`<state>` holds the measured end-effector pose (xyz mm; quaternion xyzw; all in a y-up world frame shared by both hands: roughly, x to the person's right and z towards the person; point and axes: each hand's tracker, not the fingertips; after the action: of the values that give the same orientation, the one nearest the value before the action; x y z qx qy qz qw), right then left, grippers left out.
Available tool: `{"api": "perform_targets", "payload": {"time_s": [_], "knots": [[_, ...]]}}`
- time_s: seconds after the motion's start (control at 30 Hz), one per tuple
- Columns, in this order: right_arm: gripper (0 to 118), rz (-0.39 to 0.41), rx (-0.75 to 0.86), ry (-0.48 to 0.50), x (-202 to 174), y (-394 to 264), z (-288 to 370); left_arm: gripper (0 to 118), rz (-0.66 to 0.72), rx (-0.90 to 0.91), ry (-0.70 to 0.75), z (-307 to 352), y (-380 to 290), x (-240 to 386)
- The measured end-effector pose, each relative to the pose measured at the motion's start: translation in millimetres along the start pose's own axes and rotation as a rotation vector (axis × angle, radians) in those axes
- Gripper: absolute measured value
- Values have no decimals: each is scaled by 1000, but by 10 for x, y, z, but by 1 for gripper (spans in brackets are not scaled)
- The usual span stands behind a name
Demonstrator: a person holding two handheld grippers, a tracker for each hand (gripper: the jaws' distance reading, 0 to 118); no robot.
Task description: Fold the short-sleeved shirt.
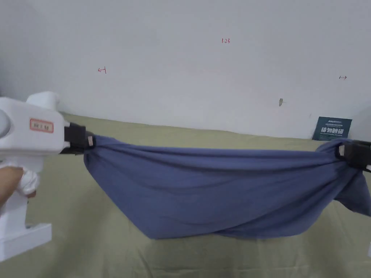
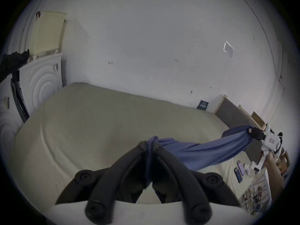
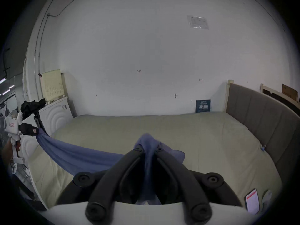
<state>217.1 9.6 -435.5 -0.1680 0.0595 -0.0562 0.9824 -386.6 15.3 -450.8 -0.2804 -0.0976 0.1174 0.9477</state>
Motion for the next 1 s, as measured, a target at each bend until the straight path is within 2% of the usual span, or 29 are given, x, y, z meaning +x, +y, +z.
{"api": "perform_targets", "payload": {"time_s": [0.23,0.5,0.6,0.67,0.83,0.87,0.9,0.93,0.97,1.0], "knots": [[7,-35,-78,8,43,-865,580,6,37,-88,-36,349,-1067,-78],[7,-92,-297,-28,85,-1824,1016,6,111,-263,-38,677,-2376,-215],[7,-125,-378,-23,189,-2186,1131,6,72,-351,-29,702,-2678,-252],[7,-159,-408,-28,217,-2365,1202,6,89,-380,-26,713,-2805,-280],[7,-166,-413,-32,231,-2527,1337,7,163,-392,-25,737,-2948,-324],[9,-170,-401,-18,229,-2521,1354,11,173,-389,-25,726,-2965,-321],[20,-173,-386,-20,222,-2509,1370,36,178,-387,-23,719,-2977,-307],[44,-177,-358,-28,212,-2492,1394,71,181,-383,-23,724,-2990,-307],[77,-187,-330,-31,185,-2473,1447,101,195,-359,-37,749,-3019,-301],[111,-206,-305,-37,166,-2450,1482,114,221,-299,-71,811,-3020,-275]]}}
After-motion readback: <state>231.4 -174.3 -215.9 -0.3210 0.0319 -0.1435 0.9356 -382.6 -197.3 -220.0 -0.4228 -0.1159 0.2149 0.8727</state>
